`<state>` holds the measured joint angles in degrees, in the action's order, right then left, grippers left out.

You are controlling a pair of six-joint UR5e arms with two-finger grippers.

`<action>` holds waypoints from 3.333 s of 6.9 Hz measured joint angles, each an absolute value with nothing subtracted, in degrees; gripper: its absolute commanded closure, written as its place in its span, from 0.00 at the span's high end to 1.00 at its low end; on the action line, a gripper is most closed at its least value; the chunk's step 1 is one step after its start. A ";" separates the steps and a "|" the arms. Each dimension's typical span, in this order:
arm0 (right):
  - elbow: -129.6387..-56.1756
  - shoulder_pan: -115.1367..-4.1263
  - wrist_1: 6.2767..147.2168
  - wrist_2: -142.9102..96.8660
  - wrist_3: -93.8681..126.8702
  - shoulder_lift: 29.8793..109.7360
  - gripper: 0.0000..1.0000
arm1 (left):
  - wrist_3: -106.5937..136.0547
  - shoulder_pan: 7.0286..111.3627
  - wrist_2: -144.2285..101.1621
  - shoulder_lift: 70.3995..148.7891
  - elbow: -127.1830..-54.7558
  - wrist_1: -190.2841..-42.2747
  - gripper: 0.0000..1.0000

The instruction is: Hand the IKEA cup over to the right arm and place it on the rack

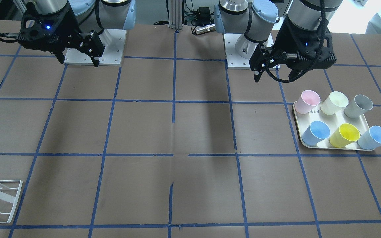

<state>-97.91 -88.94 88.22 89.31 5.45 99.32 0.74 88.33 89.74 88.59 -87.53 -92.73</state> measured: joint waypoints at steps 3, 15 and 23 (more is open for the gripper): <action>-98.03 -88.94 88.11 89.41 5.45 99.35 1.00 | 0.63 88.33 89.79 88.30 -87.94 -92.74 1.00; -98.17 -88.85 87.11 89.52 5.73 99.35 1.00 | -65.87 48.24 88.91 90.54 -114.31 -68.13 1.00; -97.20 -89.22 88.11 80.69 5.52 98.69 1.00 | -83.54 36.54 88.93 97.00 -115.21 -61.13 1.00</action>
